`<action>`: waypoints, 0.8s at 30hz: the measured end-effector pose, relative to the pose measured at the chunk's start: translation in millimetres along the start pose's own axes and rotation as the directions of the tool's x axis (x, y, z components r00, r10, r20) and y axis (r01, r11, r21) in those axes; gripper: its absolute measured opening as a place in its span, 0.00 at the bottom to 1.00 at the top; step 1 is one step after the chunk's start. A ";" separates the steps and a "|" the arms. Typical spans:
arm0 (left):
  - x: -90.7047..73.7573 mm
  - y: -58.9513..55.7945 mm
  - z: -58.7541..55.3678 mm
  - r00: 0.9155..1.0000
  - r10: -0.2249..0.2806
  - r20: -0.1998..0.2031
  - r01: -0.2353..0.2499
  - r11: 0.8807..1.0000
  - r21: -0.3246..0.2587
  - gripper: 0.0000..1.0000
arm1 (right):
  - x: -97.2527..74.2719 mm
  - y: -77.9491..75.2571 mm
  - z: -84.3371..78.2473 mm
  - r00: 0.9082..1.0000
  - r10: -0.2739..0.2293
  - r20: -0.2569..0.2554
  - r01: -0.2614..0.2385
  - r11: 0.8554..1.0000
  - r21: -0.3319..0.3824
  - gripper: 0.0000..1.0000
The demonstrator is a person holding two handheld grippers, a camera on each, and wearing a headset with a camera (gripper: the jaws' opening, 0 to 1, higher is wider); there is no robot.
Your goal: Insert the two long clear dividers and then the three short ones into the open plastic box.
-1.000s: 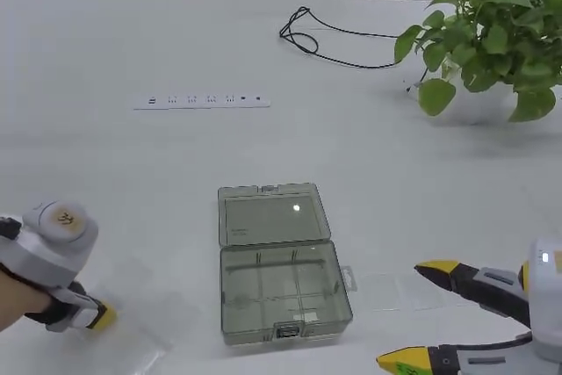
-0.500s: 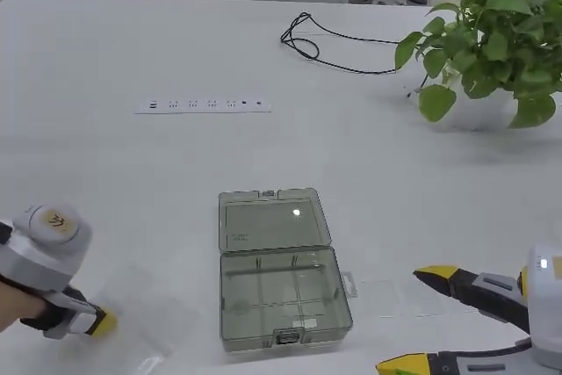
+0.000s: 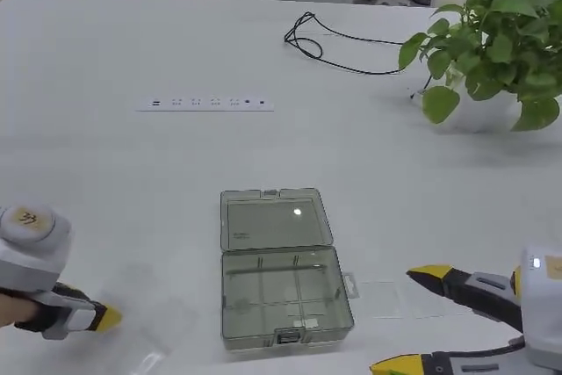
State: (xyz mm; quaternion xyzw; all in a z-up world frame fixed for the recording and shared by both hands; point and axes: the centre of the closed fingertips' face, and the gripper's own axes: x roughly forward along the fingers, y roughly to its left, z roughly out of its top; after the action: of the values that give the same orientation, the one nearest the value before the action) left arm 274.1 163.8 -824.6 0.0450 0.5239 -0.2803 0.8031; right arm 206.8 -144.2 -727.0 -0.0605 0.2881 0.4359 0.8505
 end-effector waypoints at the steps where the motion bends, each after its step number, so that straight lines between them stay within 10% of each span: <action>1: -1.5 -1.2 2.0 1.000 -0.004 0.014 0.004 1.000 -0.009 0.31 | 0.7 0.7 1.7 1.000 0.002 0.003 -0.002 1.000 -0.003 0.80; 12: -25.4 -35.4 38.5 0.975 -0.079 0.207 0.092 0.994 -0.057 0.31 | 10.3 13.6 42.7 0.996 0.039 0.080 -0.038 0.999 -0.007 0.77; 24: -56.0 -91.7 88.3 0.876 -0.196 0.441 0.225 0.974 -0.013 0.31 | 14.1 27.6 100.0 0.979 0.049 0.199 -0.051 0.999 0.007 0.70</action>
State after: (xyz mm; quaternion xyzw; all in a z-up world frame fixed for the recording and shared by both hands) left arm 284.2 77.1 -716.3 -0.1019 0.3406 -0.3520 0.8658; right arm 235.5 -81.8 -647.9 -0.0044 0.2057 0.4594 0.8641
